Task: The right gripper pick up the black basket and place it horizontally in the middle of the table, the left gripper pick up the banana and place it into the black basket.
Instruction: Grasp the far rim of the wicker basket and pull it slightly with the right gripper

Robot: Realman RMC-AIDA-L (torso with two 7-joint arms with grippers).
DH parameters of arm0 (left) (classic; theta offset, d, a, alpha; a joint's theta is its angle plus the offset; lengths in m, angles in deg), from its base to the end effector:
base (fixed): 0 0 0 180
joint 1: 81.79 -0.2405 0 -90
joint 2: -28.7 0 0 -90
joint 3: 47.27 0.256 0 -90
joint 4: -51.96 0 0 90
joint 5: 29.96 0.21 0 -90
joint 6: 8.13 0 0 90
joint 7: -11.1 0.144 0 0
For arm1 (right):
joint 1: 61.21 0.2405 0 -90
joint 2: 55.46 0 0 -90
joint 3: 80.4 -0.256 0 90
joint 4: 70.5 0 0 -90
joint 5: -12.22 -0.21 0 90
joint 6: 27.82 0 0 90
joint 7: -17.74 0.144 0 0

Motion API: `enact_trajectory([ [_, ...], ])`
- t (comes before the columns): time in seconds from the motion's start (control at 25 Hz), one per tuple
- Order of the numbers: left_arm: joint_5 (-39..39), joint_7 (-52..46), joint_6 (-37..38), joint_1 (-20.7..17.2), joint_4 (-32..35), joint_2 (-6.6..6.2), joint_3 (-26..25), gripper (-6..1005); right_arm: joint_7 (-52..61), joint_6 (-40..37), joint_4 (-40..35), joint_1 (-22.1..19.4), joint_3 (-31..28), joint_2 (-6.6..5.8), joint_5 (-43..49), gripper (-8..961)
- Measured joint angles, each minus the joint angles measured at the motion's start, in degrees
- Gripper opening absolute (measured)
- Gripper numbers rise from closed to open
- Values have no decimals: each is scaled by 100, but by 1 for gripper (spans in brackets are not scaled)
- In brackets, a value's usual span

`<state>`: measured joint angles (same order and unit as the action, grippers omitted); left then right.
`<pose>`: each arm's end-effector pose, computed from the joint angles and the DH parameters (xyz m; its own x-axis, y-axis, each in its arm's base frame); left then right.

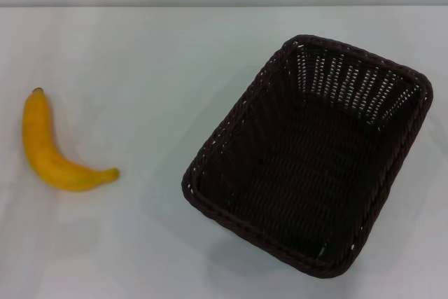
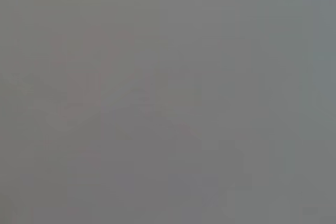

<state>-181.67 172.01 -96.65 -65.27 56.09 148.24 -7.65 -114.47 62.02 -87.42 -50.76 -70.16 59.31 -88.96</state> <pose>-0.3741 0.2601 0.0709 0.6329 -0.3380 0.6966 0.7653 0.1370 -0.6289 0.3983 0.2307 0.1081 0.5406 0.1512 -0.8276 -0.8105 -0.1700 -0.5605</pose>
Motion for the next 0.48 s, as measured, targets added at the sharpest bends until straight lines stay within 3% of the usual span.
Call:
enact_trajectory([
  [0.28, -8, -97, 0, -31, -77, 0, -23, 874, 2747, -593, -2323, 151, 1033, -8, 784, 857],
  [0.48, -5, -224, 1, -50, -126, -3, -13, 874, 4313, -628, -3764, 442, 1376, -21, 1688, 857],
])
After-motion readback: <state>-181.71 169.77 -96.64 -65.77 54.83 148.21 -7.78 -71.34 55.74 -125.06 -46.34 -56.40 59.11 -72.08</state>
